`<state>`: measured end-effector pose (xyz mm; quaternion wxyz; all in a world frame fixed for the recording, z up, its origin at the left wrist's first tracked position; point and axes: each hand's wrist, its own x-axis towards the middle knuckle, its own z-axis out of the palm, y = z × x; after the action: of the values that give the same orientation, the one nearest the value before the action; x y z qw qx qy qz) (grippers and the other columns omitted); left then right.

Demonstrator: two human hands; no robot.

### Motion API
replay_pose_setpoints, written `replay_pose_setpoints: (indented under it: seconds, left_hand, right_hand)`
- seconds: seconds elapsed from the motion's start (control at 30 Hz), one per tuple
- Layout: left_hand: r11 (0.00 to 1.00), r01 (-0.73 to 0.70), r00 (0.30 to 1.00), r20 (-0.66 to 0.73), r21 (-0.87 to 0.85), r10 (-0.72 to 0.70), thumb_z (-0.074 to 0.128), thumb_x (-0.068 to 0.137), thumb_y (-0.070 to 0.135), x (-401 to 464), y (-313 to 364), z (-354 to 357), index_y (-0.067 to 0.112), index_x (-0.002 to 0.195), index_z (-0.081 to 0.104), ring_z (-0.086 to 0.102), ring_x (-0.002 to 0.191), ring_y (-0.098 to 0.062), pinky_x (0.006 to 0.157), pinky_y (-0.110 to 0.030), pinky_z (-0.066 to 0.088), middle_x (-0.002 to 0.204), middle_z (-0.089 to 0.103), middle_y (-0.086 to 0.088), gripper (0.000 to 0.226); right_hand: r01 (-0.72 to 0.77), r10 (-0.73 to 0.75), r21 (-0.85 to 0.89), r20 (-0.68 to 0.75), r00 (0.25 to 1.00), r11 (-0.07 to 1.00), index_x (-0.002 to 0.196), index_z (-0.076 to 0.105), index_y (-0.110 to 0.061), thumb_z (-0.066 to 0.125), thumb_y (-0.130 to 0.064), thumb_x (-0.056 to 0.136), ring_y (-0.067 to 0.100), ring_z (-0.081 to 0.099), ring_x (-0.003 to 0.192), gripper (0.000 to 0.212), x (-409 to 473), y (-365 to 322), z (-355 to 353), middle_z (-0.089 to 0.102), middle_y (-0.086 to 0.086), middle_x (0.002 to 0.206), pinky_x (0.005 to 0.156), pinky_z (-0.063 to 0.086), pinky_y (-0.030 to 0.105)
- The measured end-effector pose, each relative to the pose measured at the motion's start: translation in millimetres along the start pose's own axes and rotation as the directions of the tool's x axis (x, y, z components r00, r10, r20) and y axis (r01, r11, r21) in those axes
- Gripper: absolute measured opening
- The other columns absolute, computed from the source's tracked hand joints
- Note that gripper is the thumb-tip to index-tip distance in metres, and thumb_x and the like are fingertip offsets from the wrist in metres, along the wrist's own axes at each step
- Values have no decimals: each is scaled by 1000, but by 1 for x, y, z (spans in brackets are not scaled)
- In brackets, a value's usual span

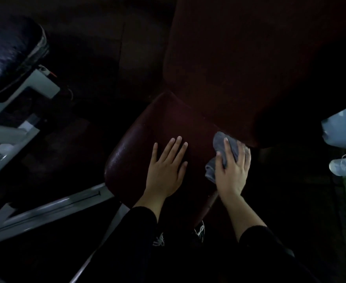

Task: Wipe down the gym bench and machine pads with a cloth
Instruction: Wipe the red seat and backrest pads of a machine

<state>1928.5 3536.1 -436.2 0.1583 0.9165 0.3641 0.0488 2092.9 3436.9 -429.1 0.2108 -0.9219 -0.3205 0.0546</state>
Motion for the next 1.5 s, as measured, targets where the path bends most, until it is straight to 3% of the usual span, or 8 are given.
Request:
replay_pose_setpoints:
  seconds: [0.07,0.27,0.4,0.6,0.83,1.1,1.37,1.5]
  left_hand:
    - [1000,5,1000,-5,9,-5,27,101,43,0,1,1,23,152,25,13,148,-14,119,-51,7,160,21,2,55]
    - [1000,-6,999,-32,21,6,26,101,41,1,0,1,20,151,30,17,147,-14,118,-51,9,158,25,0,55]
    - [1000,-6,1000,-18,22,7,27,101,41,-1,1,0,21,152,28,12,148,-12,119,-52,8,159,22,2,54]
    - [1000,15,1000,-5,16,-14,26,102,42,-1,2,1,23,153,23,8,149,-12,120,-50,5,161,18,3,54]
    - [1000,0,999,-45,29,1,26,100,40,-1,2,0,17,151,30,17,147,-14,118,-52,11,158,25,0,56]
    - [999,32,999,12,23,-32,23,102,42,0,3,1,20,153,23,8,149,-11,120,-50,4,161,17,4,55]
    - [997,60,996,-65,-41,-63,29,100,37,1,-1,-6,13,149,34,20,146,-11,118,-49,13,157,29,-1,54]
    - [986,165,985,-50,30,-163,27,99,45,8,-20,-16,17,151,27,15,147,-13,119,-52,7,159,21,0,60]
  right_hand:
    - [-46,46,36,12,999,998,142,44,-34,43,-39,97,36,15,145,45,-24,-2,0,28,1,156,114,27,52]
    - [293,-267,-169,159,951,941,142,44,-34,34,-46,95,36,19,144,50,-21,-30,11,36,1,153,113,22,52]
    - [161,-117,-198,218,969,967,146,32,-40,33,-46,98,32,29,139,48,30,-19,0,39,0,150,117,19,49]
    - [-82,78,23,160,984,996,147,31,-38,37,-35,101,28,0,148,46,-17,6,-11,15,-3,160,117,20,53]
    - [298,-247,-167,270,931,940,145,32,-43,24,-47,97,28,5,148,48,-2,-32,6,22,-9,158,117,9,49]
    - [-26,23,12,203,979,1000,144,36,-40,39,-32,102,26,2,148,44,-14,2,-17,15,-12,159,111,28,41]
    - [503,-438,-198,296,849,841,139,46,-34,29,-40,98,34,25,141,45,-2,-19,-3,40,-1,151,108,33,55]
    - [453,-402,-154,277,873,878,140,46,-36,29,-44,97,31,24,141,46,32,-52,7,38,-5,152,111,26,54]
